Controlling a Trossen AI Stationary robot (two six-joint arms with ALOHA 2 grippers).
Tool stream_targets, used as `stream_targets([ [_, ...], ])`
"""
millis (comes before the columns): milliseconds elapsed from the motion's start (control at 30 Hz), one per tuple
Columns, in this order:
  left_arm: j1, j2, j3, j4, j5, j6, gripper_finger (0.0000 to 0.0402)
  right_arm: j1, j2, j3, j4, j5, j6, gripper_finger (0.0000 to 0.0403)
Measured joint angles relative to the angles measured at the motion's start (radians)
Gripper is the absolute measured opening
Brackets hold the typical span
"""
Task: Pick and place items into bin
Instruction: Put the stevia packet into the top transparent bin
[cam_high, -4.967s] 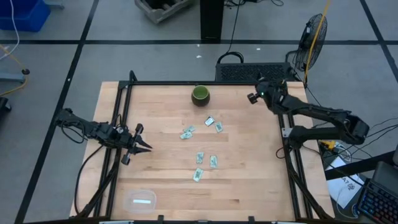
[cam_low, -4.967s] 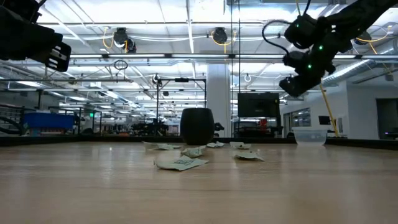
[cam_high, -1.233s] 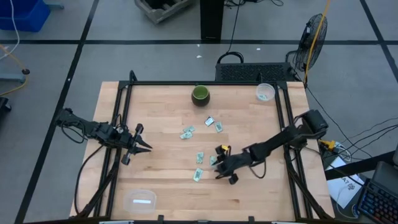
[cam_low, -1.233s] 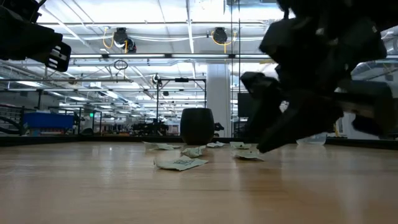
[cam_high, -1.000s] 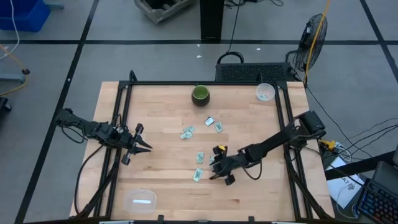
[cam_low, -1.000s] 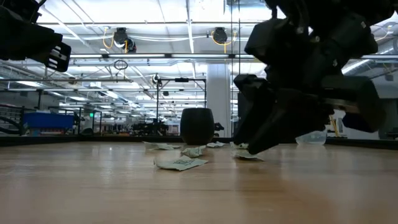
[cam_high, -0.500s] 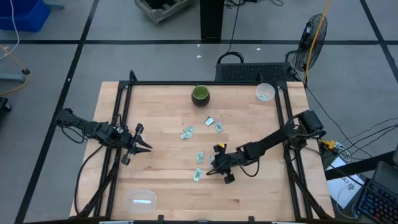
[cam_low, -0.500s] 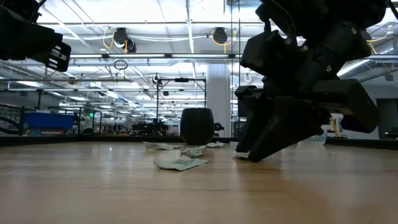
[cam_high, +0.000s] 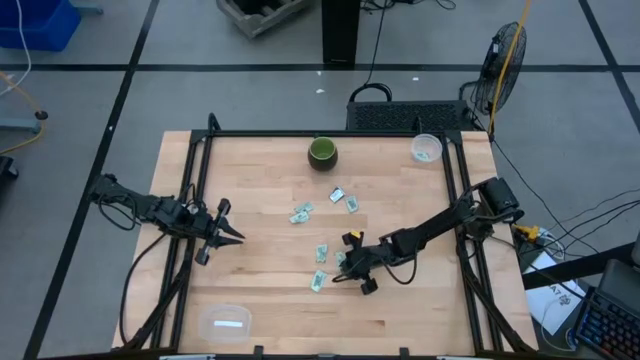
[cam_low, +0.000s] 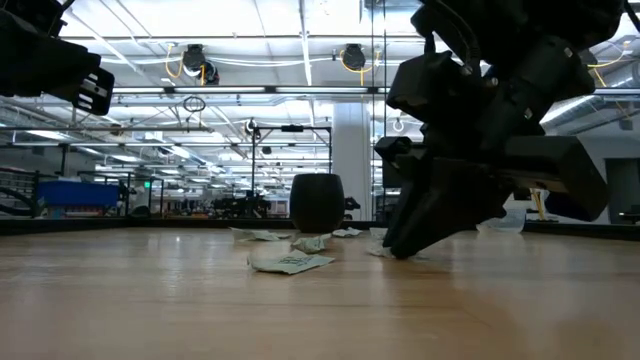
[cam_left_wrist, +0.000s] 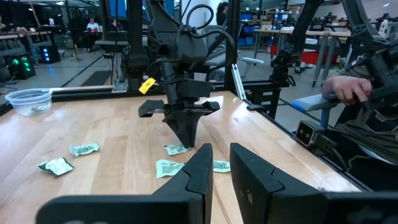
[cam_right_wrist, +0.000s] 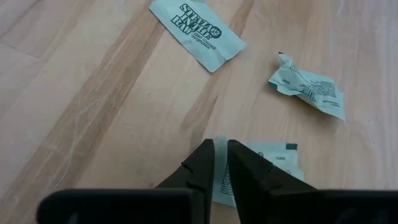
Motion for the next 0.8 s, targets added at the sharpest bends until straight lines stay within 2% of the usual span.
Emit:
stream_targets([
  [233, 0.0, 0.0, 0.0, 0.0, 0.0, 0.0, 0.0063, -0.001, -0.005, 0.0, -0.001, 0.019, -0.026, 0.0002],
  [500, 0.0, 0.0, 0.0, 0.0, 0.0, 0.0, 0.0063, 0.0, -0.093, -0.003, -0.104, 0.26, -0.025, 0.0001],
  [700, 0.0, 0.0, 0.0, 0.0, 0.0, 0.0, 0.0063, -0.014, -0.223, -0.009, -0.232, 0.429, 0.014, 0.0001],
  [800, 0.0, 0.0, 0.0, -0.001, 0.0, 0.0, 0.0063, -0.042, -0.307, -0.046, -0.248, 0.479, 0.024, 0.0001],
])
